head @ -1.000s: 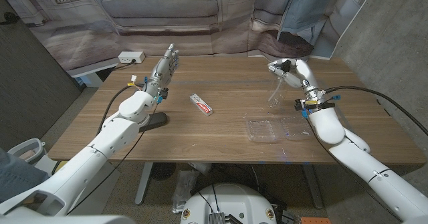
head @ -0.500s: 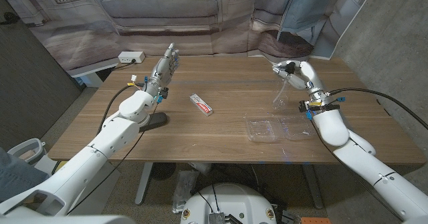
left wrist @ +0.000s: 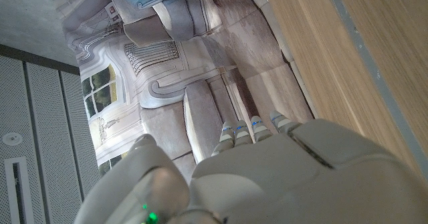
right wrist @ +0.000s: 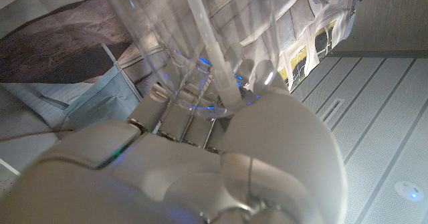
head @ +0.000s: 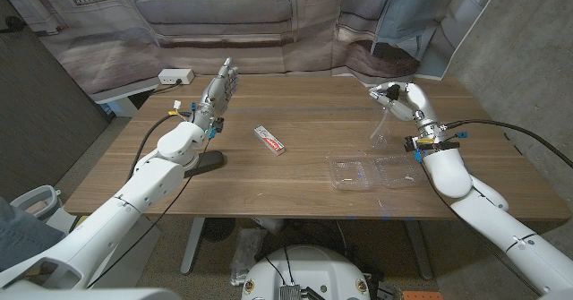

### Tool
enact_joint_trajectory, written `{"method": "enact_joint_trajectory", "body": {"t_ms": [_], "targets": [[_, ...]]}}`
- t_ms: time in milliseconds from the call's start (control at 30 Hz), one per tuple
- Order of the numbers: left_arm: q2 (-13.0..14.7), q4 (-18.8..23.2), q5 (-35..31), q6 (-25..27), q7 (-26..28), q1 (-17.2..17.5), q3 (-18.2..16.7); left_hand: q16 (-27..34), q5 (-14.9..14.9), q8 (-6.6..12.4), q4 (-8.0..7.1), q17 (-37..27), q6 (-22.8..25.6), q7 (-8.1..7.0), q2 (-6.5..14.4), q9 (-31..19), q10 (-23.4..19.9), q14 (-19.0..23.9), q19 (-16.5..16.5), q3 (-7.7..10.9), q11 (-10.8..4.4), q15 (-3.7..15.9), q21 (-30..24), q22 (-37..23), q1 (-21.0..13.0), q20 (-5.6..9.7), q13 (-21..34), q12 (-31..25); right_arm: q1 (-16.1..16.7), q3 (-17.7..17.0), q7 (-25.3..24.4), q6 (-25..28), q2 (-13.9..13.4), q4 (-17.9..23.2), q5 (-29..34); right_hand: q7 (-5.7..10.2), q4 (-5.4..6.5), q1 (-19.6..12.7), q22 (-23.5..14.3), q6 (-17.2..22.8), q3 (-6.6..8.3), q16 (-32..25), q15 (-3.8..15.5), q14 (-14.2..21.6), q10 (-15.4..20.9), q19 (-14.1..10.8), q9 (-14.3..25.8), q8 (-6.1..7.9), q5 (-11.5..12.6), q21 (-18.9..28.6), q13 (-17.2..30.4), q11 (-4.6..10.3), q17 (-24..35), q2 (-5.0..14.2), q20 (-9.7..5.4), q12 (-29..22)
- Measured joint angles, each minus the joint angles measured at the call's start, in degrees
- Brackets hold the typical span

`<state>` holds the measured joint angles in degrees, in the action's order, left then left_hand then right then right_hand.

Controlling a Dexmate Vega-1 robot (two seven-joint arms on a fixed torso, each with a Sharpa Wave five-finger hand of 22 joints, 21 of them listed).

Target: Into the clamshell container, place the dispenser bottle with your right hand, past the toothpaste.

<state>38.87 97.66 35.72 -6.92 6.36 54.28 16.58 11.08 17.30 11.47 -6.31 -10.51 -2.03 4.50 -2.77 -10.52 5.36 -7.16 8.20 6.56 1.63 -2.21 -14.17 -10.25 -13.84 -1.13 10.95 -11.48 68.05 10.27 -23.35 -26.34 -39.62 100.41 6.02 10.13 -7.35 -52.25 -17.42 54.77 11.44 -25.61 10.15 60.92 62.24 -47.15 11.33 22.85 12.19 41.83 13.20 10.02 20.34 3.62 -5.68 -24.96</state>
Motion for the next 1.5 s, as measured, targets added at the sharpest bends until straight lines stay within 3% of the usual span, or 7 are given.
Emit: {"method": "enact_joint_trajectory", "body": {"t_ms": [667, 1500], "targets": [[-0.7, -1.6, 0.1, 0.6, -1.2, -2.1, 1.1, 0.0, 0.0, 0.0, 0.24, 0.0, 0.0, 0.0, 0.2, 0.0, 0.0, 0.0, 0.0, -0.24, 0.0, 0.0, 0.0, 0.0, -0.2, 0.0, 0.0, 0.0, 3.5, -2.6, -0.7, 0.4, -0.3, 2.1, -0.3, -0.01, 0.0, -0.1, 0.0, 0.0, 0.0, 0.0, 0.0, 0.0, 0.3, 0.0, 0.0, 0.0, 0.0, 0.3, 0.0, -0.3, 0.3, -0.06, 0.06, 0.5], [0.0, -0.1, -0.2, 3.1, -0.8, -3.2, 1.6, 0.0, 0.0, 0.0, 0.24, 0.0, 0.0, -0.01, 0.2, 0.0, 0.0, 0.0, -0.2, -0.23, 0.0, 0.0, 0.4, 0.0, -0.2, -0.2, 0.0, 0.0, 6.3, -4.8, -4.3, -1.3, 1.6, 1.1, 2.9, -0.02, 0.18, 0.1, 0.0, 0.0, -0.31, 0.2, 0.0, 0.0, 0.3, 0.1, 0.3, -0.62, 0.0, 0.8, 0.3, -0.3, 0.3, 0.13, -0.05, 0.5]]}}
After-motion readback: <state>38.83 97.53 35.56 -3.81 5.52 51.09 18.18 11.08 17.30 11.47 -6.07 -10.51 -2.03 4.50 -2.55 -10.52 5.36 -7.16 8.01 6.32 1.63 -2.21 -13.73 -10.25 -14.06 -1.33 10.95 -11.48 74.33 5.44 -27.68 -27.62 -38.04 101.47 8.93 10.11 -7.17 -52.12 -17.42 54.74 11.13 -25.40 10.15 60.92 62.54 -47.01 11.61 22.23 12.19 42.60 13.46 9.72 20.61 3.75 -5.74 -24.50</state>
